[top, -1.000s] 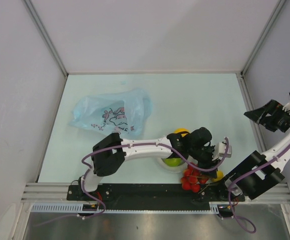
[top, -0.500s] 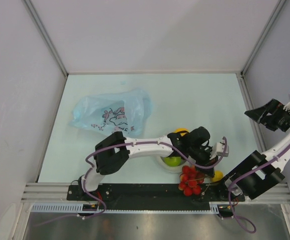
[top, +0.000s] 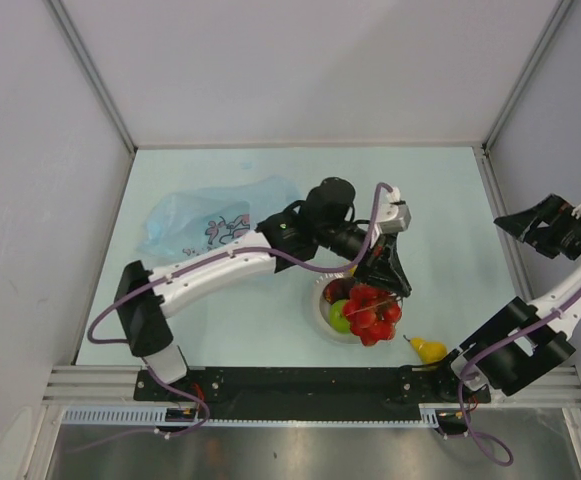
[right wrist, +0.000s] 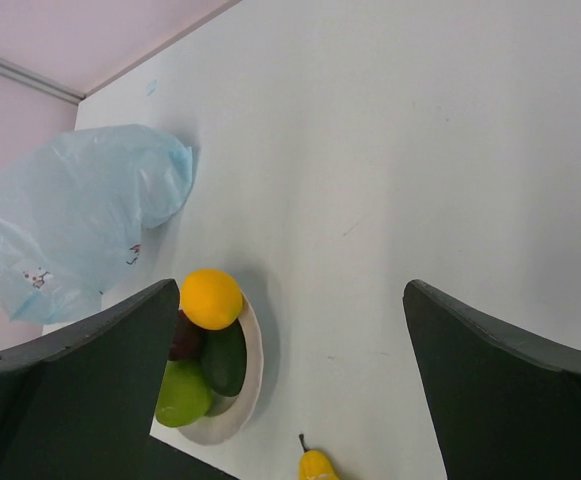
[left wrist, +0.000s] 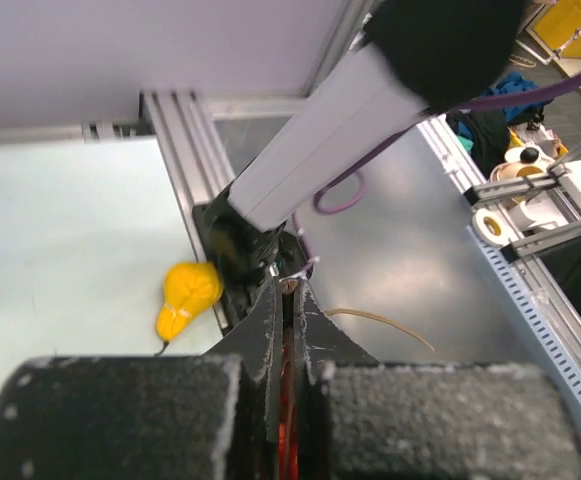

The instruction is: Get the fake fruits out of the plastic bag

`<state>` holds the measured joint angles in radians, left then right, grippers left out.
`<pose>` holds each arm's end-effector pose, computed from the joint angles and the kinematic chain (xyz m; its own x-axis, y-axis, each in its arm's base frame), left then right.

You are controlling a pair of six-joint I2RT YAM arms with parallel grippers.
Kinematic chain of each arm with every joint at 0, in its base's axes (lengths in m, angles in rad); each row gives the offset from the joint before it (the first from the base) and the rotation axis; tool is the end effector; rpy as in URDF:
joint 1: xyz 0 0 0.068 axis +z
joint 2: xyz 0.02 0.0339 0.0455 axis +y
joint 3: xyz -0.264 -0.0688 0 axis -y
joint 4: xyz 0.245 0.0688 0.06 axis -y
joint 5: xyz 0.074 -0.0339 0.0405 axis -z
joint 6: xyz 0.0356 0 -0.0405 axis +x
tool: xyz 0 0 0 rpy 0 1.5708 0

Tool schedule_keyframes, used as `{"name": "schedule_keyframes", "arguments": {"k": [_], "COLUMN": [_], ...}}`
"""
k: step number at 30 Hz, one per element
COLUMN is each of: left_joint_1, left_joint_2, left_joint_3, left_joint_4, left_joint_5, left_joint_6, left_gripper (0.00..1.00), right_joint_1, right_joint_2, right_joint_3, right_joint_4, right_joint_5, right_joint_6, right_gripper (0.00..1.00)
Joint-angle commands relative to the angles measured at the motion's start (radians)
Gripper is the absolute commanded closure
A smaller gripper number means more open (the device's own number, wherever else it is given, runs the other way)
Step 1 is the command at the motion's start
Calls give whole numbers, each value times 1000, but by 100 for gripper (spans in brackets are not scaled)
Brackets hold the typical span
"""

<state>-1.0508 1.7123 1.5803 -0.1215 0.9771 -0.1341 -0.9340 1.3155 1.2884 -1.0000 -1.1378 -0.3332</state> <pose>0.1726 -0.3608 0.3785 -0.2417 0.2716 -0.9316 0.8596 -0.3855 -0.3354 0.1722 -0.1785 0.3462 -0.4999 0.4451 -0.7429 -0.1115 0.8176 0.5649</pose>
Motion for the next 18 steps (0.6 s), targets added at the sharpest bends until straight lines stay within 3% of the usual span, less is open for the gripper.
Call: {"name": "schedule_keyframes", "arguments": {"k": [1,6,10,18], "left_joint_1": [69,202,276,299], "left_joint_2": [-127,-221,-240,-155], "left_joint_3": [-11,-127,-200,-290], "left_joint_4": [-44,-213,-217,-164], "left_joint_5": [34,-38,-60,-83], "left_joint_6": [9,224,303,382], "left_gripper": [100,100,100,100], "right_joint_1": [44,191,398,406], "right_joint_2": [-38,-64,-85,-110], "right_joint_3": [3,29,31,15], "right_joint_4": [140,198,172,183], "right_joint_5": [-2,93,162,199], "right_joint_6": [46,102,48,26], "right_gripper": [0,0,0,0]}}
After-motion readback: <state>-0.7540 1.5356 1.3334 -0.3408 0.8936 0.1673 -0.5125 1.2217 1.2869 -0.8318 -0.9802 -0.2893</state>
